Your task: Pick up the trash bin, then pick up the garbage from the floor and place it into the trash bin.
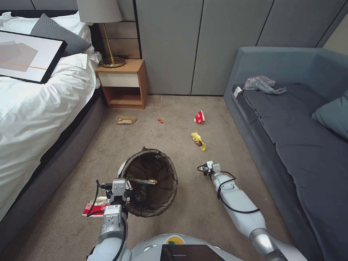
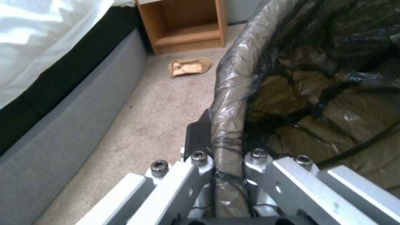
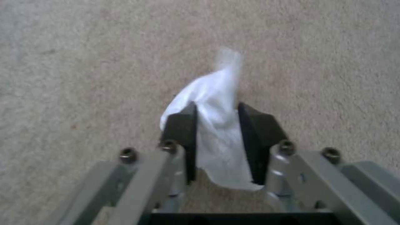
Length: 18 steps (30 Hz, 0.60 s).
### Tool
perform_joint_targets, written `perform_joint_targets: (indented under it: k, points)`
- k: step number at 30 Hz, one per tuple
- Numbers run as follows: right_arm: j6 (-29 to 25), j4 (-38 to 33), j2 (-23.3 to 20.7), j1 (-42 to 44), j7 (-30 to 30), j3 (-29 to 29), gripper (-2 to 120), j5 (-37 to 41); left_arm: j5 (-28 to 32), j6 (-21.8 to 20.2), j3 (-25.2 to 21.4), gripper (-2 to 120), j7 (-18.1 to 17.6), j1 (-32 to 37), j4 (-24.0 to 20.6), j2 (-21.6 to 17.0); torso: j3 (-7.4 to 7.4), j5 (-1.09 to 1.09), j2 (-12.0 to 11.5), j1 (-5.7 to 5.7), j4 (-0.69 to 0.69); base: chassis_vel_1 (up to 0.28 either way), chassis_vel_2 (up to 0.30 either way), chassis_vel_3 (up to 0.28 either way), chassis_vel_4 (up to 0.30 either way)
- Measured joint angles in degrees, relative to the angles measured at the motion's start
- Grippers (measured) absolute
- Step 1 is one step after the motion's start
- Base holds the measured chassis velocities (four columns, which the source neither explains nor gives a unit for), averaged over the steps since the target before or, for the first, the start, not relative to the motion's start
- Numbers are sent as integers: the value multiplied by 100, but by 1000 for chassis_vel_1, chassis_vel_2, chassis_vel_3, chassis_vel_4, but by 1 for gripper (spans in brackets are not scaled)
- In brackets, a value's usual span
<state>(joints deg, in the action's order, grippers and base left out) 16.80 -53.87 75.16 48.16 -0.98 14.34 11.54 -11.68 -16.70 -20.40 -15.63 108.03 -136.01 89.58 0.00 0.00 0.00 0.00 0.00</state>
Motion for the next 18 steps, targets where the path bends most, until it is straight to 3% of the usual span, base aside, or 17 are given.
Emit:
perform_joint_targets:
  k: [2,6,18]
  points:
    - [-49,65,0,-41,-15,0,9,-13,10,0,-16,0,-1,-14,-1,-5,0,0,0,0,0,0,0,0,0]
    - [-79,82,-16,-56,-19,1,0,-13,25,-2,-17,0,-2,-48,5,-6,0,0,0,0,0,0,0,0,0]
    - [-340,121,-110,-36,-57,28,0,-37,60,-27,2,0,-1,-116,66,-18,0,0,0,0,0,0,0,0,0]
